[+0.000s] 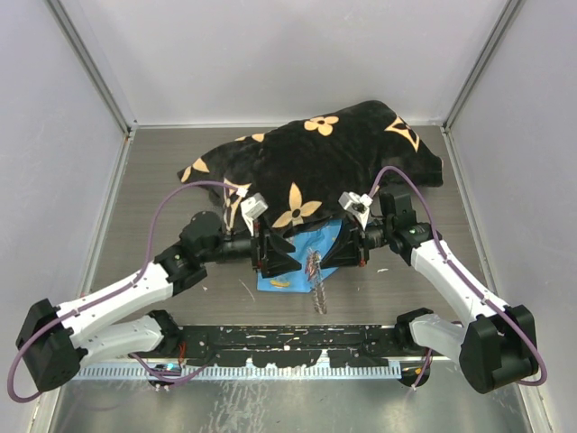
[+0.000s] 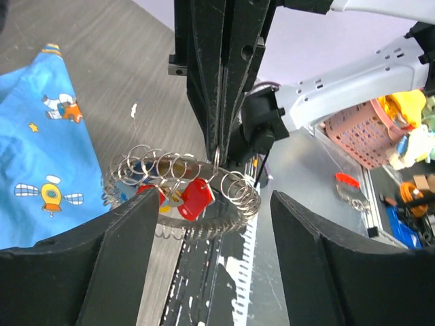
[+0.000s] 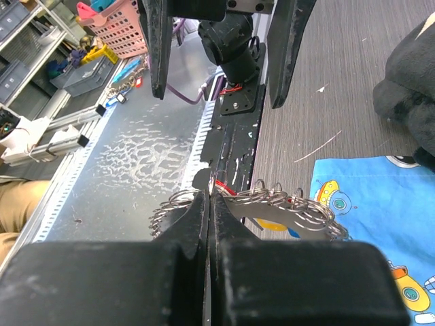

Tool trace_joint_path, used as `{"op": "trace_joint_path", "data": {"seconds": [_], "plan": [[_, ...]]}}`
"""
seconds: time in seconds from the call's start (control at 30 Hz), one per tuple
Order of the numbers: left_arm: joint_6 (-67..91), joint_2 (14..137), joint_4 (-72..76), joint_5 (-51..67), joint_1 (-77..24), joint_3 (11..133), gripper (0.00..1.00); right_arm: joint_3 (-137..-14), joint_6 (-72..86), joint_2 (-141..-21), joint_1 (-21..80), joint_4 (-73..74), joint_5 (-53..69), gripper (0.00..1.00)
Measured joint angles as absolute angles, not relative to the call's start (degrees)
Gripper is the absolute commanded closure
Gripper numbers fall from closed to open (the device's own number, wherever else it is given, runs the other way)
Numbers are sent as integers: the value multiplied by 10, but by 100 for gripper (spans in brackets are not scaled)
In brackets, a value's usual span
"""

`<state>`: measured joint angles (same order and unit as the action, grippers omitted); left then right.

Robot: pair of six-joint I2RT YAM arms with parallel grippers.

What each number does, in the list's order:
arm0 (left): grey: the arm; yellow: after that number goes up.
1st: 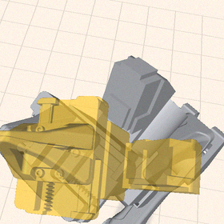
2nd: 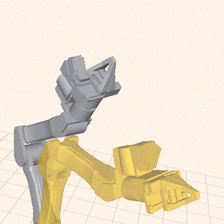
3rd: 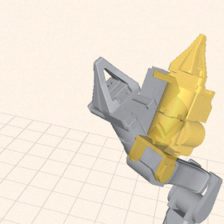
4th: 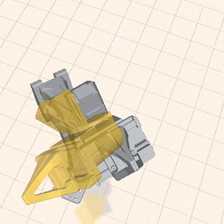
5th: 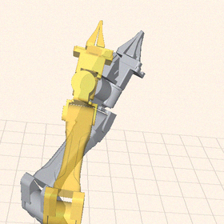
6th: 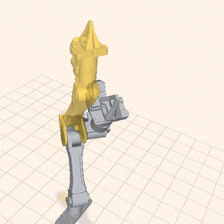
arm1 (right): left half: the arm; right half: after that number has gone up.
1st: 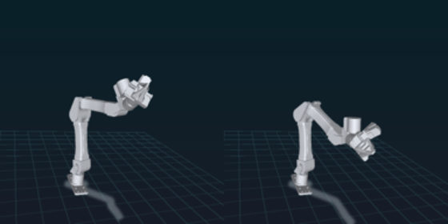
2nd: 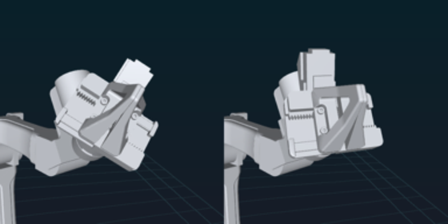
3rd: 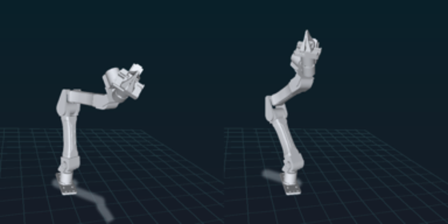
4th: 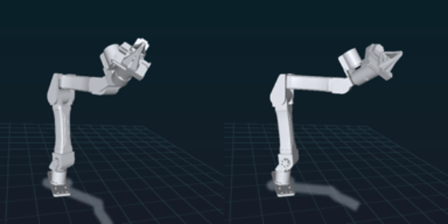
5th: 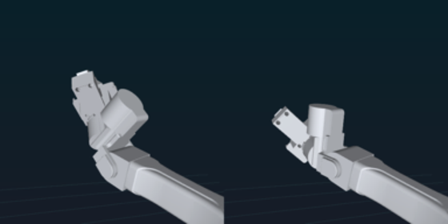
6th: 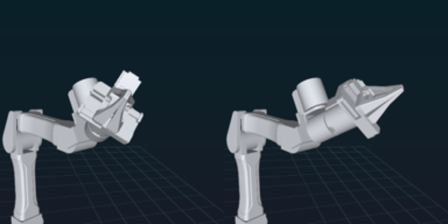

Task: Remove the keys from the keyring
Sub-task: Remove the key from the keyring.

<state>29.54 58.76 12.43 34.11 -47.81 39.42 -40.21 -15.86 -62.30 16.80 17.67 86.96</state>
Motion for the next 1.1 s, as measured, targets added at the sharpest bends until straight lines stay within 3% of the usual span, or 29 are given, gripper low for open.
{"op": "trace_joint_path", "data": {"seconds": [0.3, 0.5, 1.1], "plan": [[428, 577, 404, 275, -478, 228, 29, -402, -151, -623, 155, 173, 871, 99], [488, 633, 546, 261, -478, 204, 30, -402, -150, -623, 152, 171, 872, 99], [427, 698, 651, 222, -542, 202, 33, -397, -148, -623, 149, 167, 872, 99]]}}
